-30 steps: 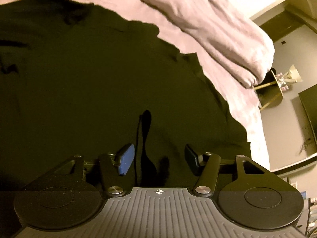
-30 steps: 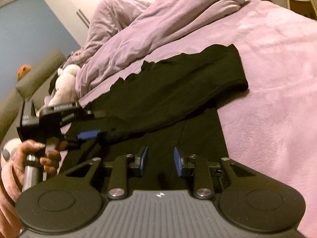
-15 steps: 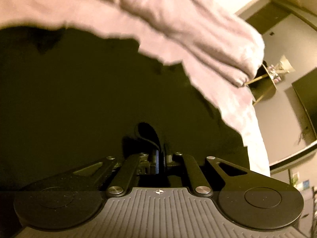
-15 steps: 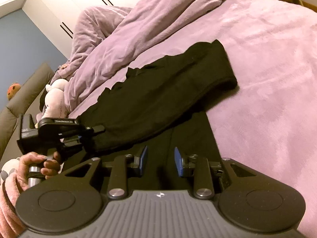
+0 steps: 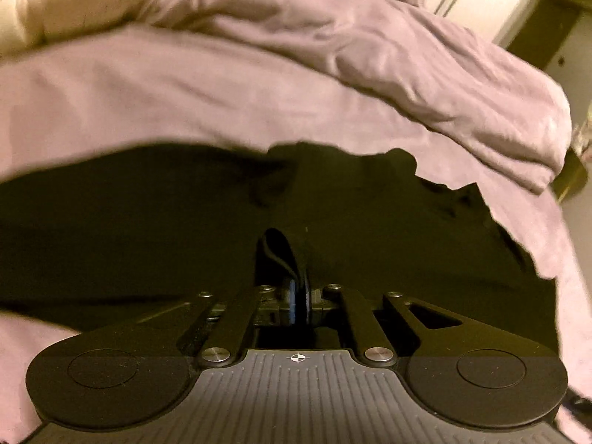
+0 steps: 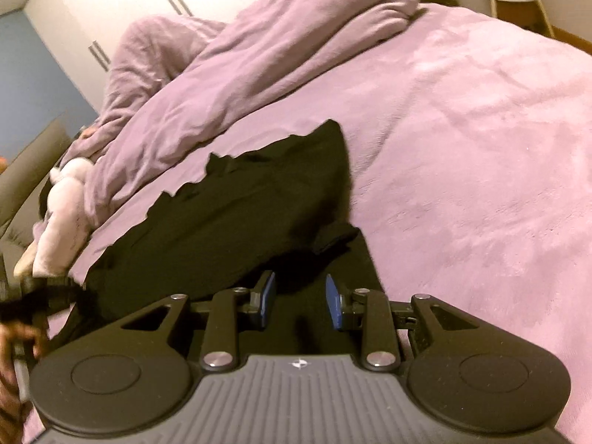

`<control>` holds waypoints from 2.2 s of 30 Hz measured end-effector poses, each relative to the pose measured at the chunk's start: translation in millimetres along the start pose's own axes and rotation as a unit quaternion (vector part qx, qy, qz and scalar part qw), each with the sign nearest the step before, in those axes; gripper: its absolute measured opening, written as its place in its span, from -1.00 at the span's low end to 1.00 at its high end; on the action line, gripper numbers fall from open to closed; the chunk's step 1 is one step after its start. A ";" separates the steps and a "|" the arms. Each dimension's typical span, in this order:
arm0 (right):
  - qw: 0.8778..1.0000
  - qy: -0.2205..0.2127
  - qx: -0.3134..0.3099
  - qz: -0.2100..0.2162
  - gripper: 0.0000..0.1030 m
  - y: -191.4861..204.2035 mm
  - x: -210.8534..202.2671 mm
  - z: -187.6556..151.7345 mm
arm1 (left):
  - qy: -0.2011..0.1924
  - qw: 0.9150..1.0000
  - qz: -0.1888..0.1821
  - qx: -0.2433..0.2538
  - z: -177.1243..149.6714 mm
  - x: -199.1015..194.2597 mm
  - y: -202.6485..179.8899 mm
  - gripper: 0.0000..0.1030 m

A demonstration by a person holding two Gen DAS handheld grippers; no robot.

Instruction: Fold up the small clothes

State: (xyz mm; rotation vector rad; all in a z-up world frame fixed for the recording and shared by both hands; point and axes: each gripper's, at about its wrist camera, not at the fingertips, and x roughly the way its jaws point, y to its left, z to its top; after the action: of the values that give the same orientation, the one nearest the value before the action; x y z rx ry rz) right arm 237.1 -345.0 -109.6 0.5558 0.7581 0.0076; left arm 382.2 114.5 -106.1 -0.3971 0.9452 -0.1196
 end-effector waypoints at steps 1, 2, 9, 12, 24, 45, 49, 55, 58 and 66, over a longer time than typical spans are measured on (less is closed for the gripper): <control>1.000 0.001 0.000 -0.005 -0.44 -0.7 3.2 0.6 | 0.002 1.000 -0.006 -0.009 -0.9 2.3 3.2 -0.77; 1.000 0.002 -0.002 -0.010 -0.44 -1.0 6.2 1.1 | 0.001 1.000 -0.012 -0.013 -1.8 3.8 4.1 -0.68; 1.000 0.000 0.014 -0.015 -0.44 -8.5 16.3 3.6 | -0.053 0.994 -0.001 0.093 1.5 -1.8 -26.2 -0.89; 1.000 0.000 0.005 -0.016 -0.43 -5.1 19.0 5.6 | -0.103 0.988 0.018 0.115 8.9 -16.2 -29.2 -0.89; 0.997 0.021 0.066 0.036 -0.34 -2.2 43.1 12.0 | -0.130 0.983 0.074 0.109 14.8 -17.2 -7.4 -0.89; 0.994 -0.048 0.024 -0.100 -0.89 -1.4 37.1 14.9 | -0.087 0.992 0.041 0.086 3.3 -11.4 -0.5 -0.88; 0.985 -0.108 -0.035 -0.133 -0.64 19.4 15.2 27.5 | -0.095 0.991 0.032 0.086 3.3 -12.8 -1.0 -0.88; 0.977 -0.033 -0.184 -0.099 -0.64 80.8 78.5 32.4 | -0.088 0.992 0.032 0.084 5.6 -9.3 0.8 -0.87; 0.967 -0.008 -0.230 -0.108 -0.65 94.6 112.8 23.4 | -0.081 0.993 0.039 0.071 9.2 -12.6 12.5 -0.80; 0.962 -0.021 -0.242 -0.129 -0.65 97.0 126.3 27.4 | -0.078 0.994 0.065 0.028 1.0 -53.9 65.8 -0.39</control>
State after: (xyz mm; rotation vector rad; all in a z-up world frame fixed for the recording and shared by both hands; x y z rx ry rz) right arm 366.0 -249.4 -128.9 -0.0100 0.7494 -0.0589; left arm 346.7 190.0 -89.5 -0.2884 0.8086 0.0036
